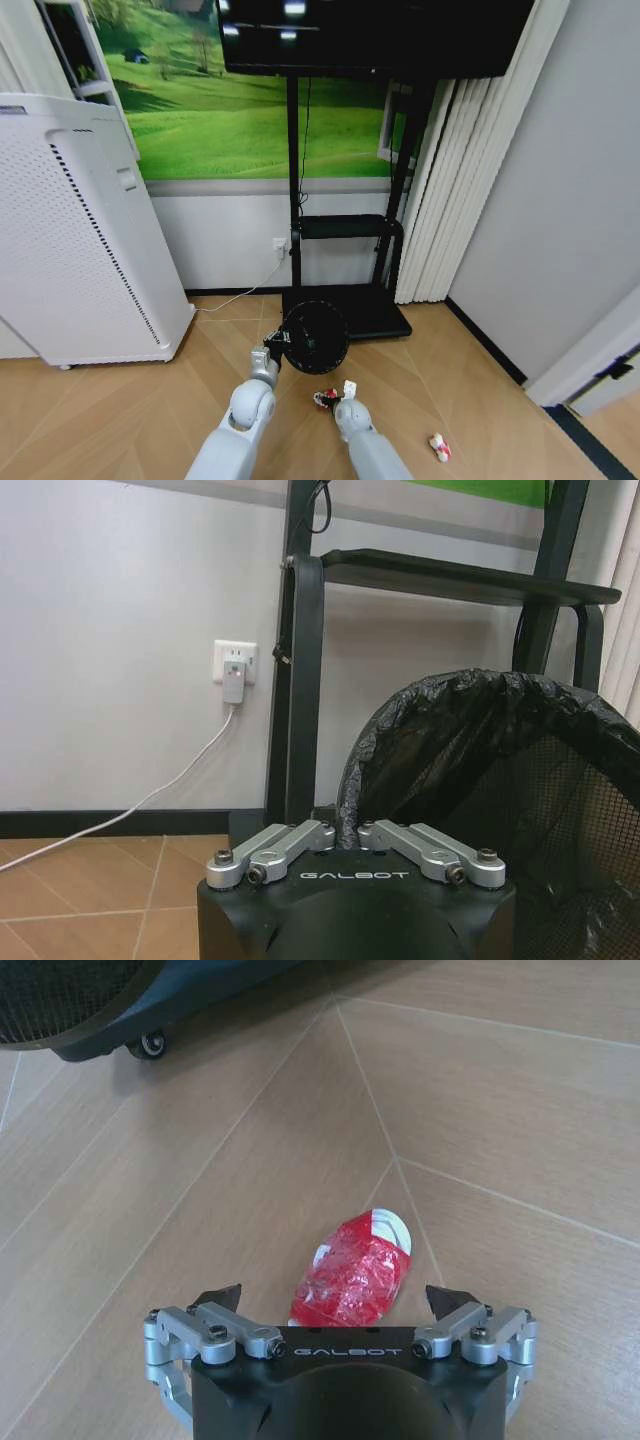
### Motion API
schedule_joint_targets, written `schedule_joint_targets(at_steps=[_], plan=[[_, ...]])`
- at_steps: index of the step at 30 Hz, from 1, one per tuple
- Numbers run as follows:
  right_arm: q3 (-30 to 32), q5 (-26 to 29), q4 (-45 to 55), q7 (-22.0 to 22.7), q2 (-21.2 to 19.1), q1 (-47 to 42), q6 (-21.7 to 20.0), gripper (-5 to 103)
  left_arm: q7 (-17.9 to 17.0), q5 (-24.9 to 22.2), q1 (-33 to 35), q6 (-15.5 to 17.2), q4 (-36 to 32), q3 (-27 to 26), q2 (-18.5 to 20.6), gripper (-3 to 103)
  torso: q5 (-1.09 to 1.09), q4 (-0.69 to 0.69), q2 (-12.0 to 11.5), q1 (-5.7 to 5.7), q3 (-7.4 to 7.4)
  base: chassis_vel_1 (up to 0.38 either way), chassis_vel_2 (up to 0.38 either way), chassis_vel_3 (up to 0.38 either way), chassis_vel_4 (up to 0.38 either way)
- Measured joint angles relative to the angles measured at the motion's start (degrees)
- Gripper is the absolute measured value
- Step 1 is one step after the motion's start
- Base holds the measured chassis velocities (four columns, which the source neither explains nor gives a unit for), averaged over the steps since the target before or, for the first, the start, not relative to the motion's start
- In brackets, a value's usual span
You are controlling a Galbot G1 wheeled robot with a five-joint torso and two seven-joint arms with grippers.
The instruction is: Pick up the trash bin and place the garbage on the floor into it.
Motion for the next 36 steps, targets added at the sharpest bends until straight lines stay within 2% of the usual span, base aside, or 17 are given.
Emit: schedule_joint_targets(at_steps=[2,4,6,7,9,10,12,13,15,16,17,18,20,24,30,36], plan=[[-0.1,-0.2,-0.5,-0.1,0.0,0.2,0.2,103,-0.1,0.0,0.0,0.0,0.1,0.0,-0.1,4,0.00,0.00,0.0,0.00,0.00,0.000,0.000,0.000,0.000],[-0.2,-0.2,-0.9,-0.1,0.1,0.4,0.5,99,-0.1,0.0,-0.1,0.0,0.1,0.0,-0.1,4,0.00,0.00,0.0,0.00,0.00,0.000,0.000,0.000,0.000],[-0.4,-0.4,-1.6,-0.3,0.1,0.6,0.8,89,-0.1,0.0,-0.2,0.0,0.2,0.1,-0.1,4,0.00,0.00,0.0,0.00,0.00,0.000,0.000,0.000,0.000],[-0.4,-0.4,-1.6,-0.3,0.1,0.6,0.8,89,-0.1,0.0,-0.2,0.0,0.2,0.1,-0.1,4,0.00,0.00,0.0,0.00,0.00,0.000,0.000,0.000,0.000],[-0.5,-0.6,-2.2,-0.6,0.1,0.8,1.3,78,-0.2,0.0,-0.4,0.0,0.3,0.2,-0.1,4,0.00,0.00,0.0,0.00,0.00,0.000,0.000,0.000,0.000],[-0.5,-0.6,-2.2,-0.6,0.1,0.8,1.3,78,-0.2,0.0,-0.4,0.0,0.3,0.2,-0.1,4,0.00,0.00,0.0,0.00,0.00,0.000,0.000,0.000,0.000],[-0.4,-0.8,-2.6,-0.7,0.1,0.8,1.5,68,-0.2,0.0,-0.6,0.0,0.7,0.3,-0.1,4,0.00,0.00,0.0,0.00,0.00,0.000,0.000,0.000,0.000],[-0.4,-0.8,-2.6,-0.7,0.1,0.8,1.5,68,-0.2,0.0,-0.6,0.0,0.7,0.3,-0.1,4,0.00,0.00,0.0,0.00,0.00,0.000,0.000,0.000,0.000],[-0.3,-1.1,-2.7,-0.7,0.1,0.7,1.7,57,-0.2,0.0,-0.8,0.0,0.8,0.5,-0.1,4,0.00,0.00,0.0,0.00,0.00,0.000,0.000,0.000,0.000],[-0.3,-1.1,-2.7,-0.7,0.1,0.7,1.7,57,-0.2,0.0,-0.8,0.0,0.8,0.5,-0.1,4,0.00,0.00,0.0,0.00,0.00,0.000,0.000,0.000,0.000],[-0.2,-1.2,-2.7,-0.8,0.1,0.7,1.9,46,-0.2,-0.1,-0.9,0.0,0.8,0.6,0.0,4,0.00,0.00,0.0,0.00,0.00,0.000,0.000,0.000,0.000],[-0.1,-1.3,-2.8,-0.8,0.1,0.7,2.0,40,-0.2,-0.2,-1.0,0.0,0.8,0.7,0.1,4,0.00,0.00,0.0,0.00,0.00,0.000,0.000,0.000,0.000],[-0.1,-1.4,-2.8,-0.8,0.1,0.7,2.1,40,-0.2,-0.3,-1.1,0.0,0.8,0.7,0.2,4,0.00,0.00,0.0,0.00,0.00,0.000,0.000,0.000,0.000],[0.1,-2.1,-3.0,-0.9,0.3,0.8,2.2,32,-0.2,-0.8,-1.4,0.1,0.8,0.6,0.6,4,0.00,0.00,0.0,0.00,-0.01,0.000,0.000,0.000,0.000],[0.7,-2.9,-2.7,-0.9,0.2,0.6,2.3,32,0.0,-1.2,-1.6,0.1,0.8,0.2,0.9,4,0.00,0.01,0.0,0.00,0.00,0.000,0.000,0.000,0.000],[2.6,-3.0,2.4,-0.8,-2.1,-1.5,1.9,31,0.2,-1.5,-1.2,0.1,0.1,-0.5,1.1,4,0.00,0.00,0.0,0.00,0.00,0.000,0.000,0.000,0.000]])
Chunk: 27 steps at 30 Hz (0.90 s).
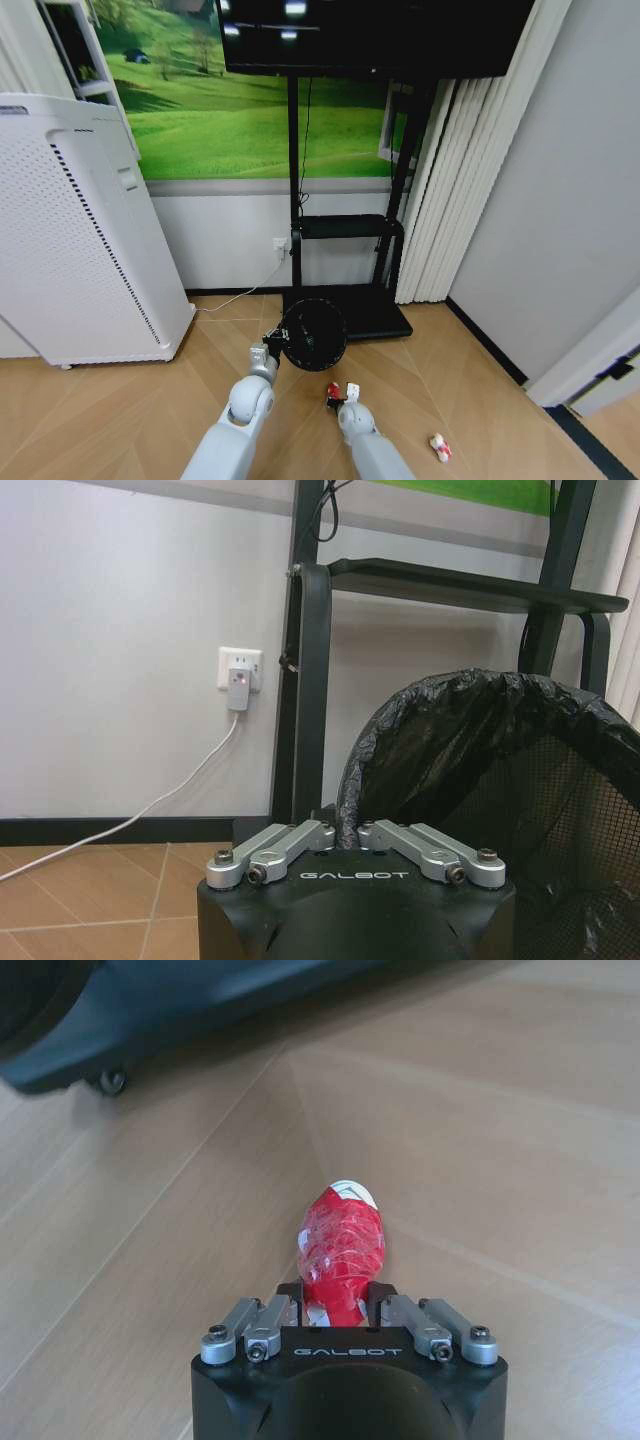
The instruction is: Pick up the trash bin and place the garbage on the floor into it.
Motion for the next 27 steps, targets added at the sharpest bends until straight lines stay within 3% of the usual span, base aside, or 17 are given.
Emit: schedule_joint_targets(at_steps=[8,11,16,27], plan=[[2.5,0.1,5.1,0.0,-3.1,-1.5,0.0,31,0.1,-0.6,0.9,0.0,-1.7,-1.2,0.8,4,0.01,0.00,0.0,0.00,0.00,0.000,0.000,0.000,0.000],[3.3,-0.1,5.5,-1.5,-5.1,-1.6,2.0,31,0.1,-0.7,1.9,0.0,-2.5,-2.4,1.4,4,0.00,0.00,0.0,0.00,0.00,0.000,0.000,0.000,0.000],[4.9,-0.4,7.6,-5.4,-8.4,-1.3,5.3,31,0.5,-1.2,4.5,0.0,-4.6,-6.0,2.8,4,0.00,0.00,0.0,0.00,0.00,0.000,0.000,0.000,0.000],[6.4,-0.6,18.9,-6.2,-10.5,-3.4,5.5,31,1.5,-2.2,12.7,0.7,-11.2,-13.3,4.6,4,0.00,0.02,0.0,0.00,0.00,0.000,0.000,0.000,0.000]])
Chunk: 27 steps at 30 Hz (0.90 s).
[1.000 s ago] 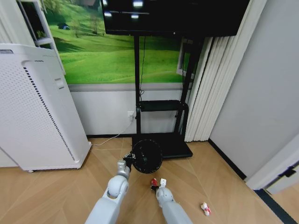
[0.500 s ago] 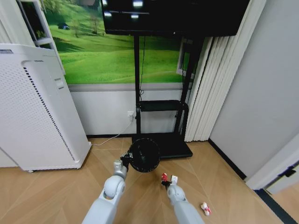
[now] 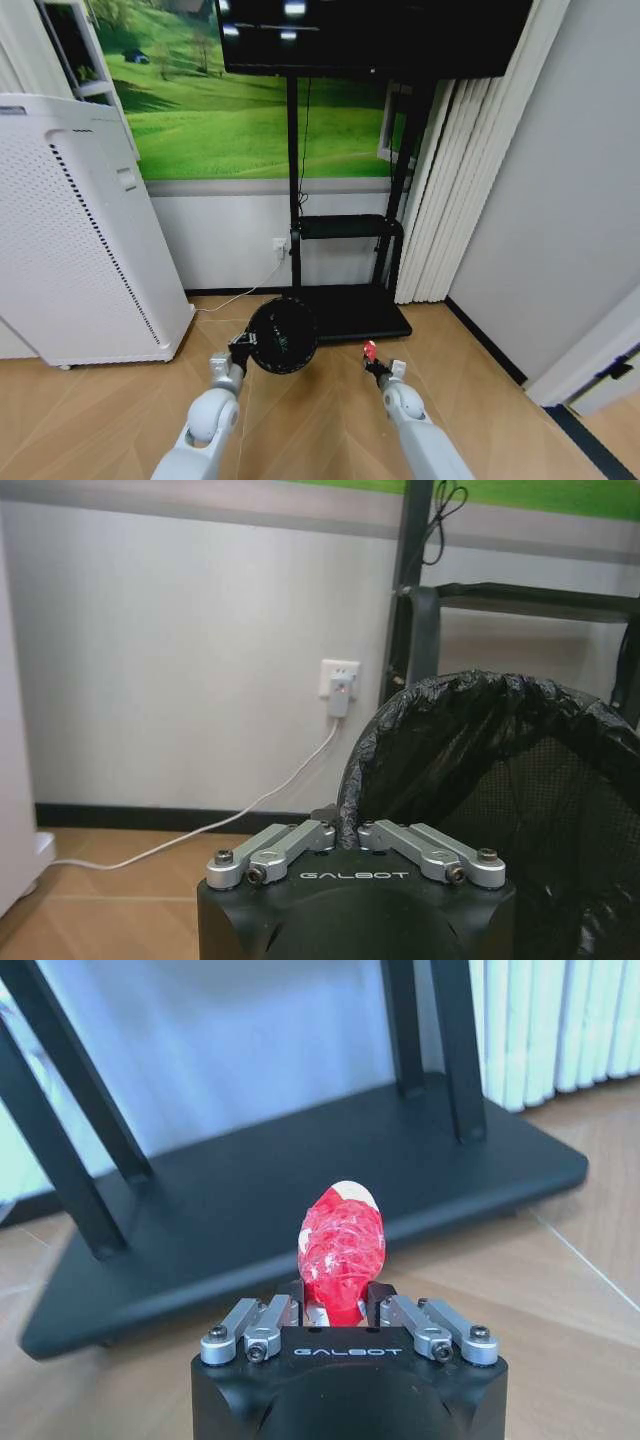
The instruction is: Pick up the trash bin and place the garbage on the floor into it.
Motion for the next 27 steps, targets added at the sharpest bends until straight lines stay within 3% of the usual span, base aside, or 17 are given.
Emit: schedule_joint_targets(at_steps=[6,11,13,19,27], plan=[[0.3,-0.1,9.1,-0.1,0.6,-1.8,-1.6,31,0.3,-0.3,2.6,0.6,-0.1,-3.8,-0.7,4,0.02,-0.01,0.0,0.00,0.00,0.000,0.000,0.000,0.000],[-0.9,1.1,19.8,-0.1,1.1,-3.5,-4.1,31,-4.9,-2.8,-0.1,3.3,3.0,-4.2,-1.4,4,-0.01,-0.01,0.0,0.00,0.00,0.000,0.000,0.000,0.000],[-2.4,1.5,24.9,-0.2,1.4,-4.0,-5.4,31,-7.0,-4.4,-2.9,4.3,6.4,-2.9,-1.7,4,0.00,-0.01,0.0,0.00,0.00,0.000,0.000,0.000,0.000],[-5.8,2.0,32.4,-1.0,1.0,-5.3,-8.9,31,-9.1,-5.6,-8.1,5.1,10.9,2.4,-2.3,4,-0.01,-0.01,0.0,0.00,0.00,0.000,0.000,0.000,0.000],[-11.1,0.4,34.1,-2.5,0.2,-6.8,-10.3,31,-11.0,-6.1,-12.0,5.8,13.0,8.5,-4.6,4,0.00,-0.02,0.0,0.00,0.00,0.000,0.000,0.000,0.000]])
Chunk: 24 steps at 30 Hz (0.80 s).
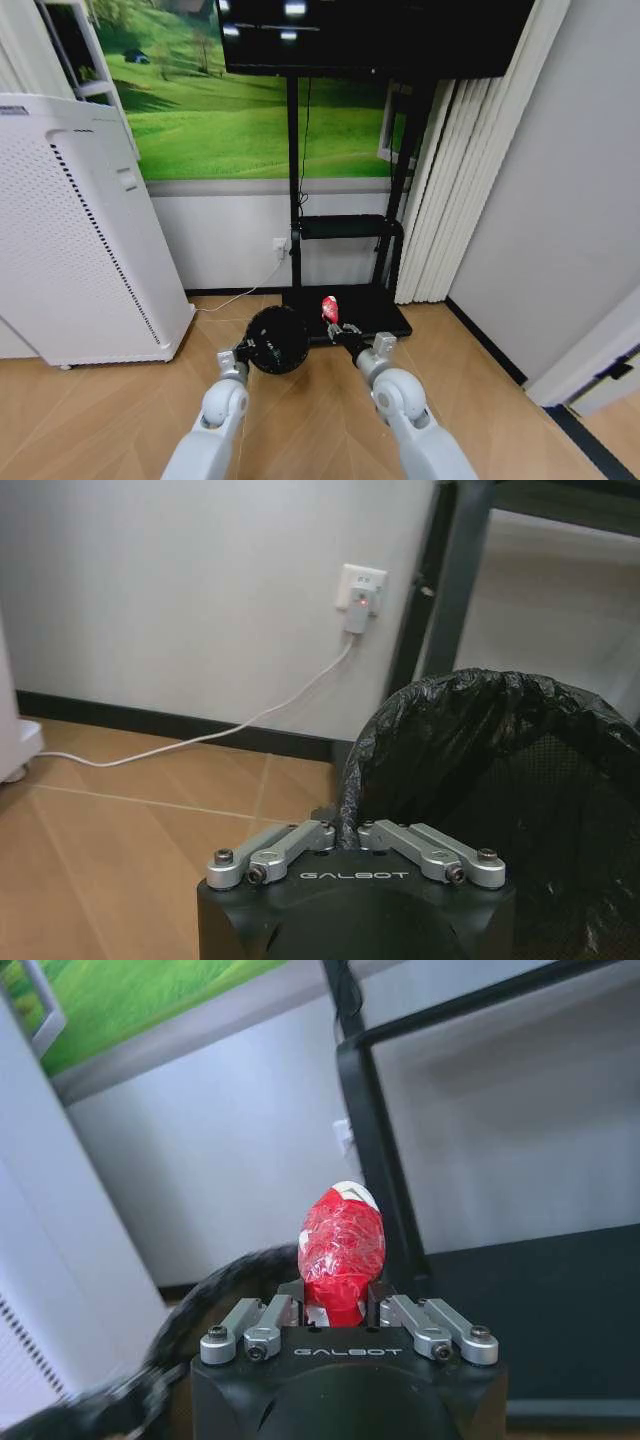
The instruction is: Pick up the trash bin and place the garbage on the floor into it.
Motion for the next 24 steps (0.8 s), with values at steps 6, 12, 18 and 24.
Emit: schedule_joint_targets(at_steps=[6,12,18,24], plan=[[-5.7,-3.5,-3.9,-0.8,0.6,0.2,-1.0,31,-0.3,0.5,-1.2,0.0,1.3,3.0,-1.5,4,0.00,0.01,0.0,0.00,0.00,0.000,0.000,0.000,0.000],[-7.8,-5.2,-5.6,-0.7,1.1,0.9,-1.2,40,-0.2,0.5,-1.2,0.0,1.3,2.7,-1.3,4,0.00,0.01,0.0,0.00,0.00,0.000,0.000,0.000,0.000],[-8.8,-5.4,-5.5,-0.1,0.9,1.5,-1.9,61,0.4,0.4,-1.1,0.0,0.8,2.0,-1.0,4,0.00,0.01,0.0,0.00,0.00,0.000,0.000,0.000,0.000],[-6.4,-4.6,-5.5,2.9,1.0,1.7,-1.6,83,0.5,0.5,-0.2,0.0,-0.8,1.6,-0.9,4,-0.01,0.00,0.0,0.00,0.01,0.000,0.000,0.000,0.000]])
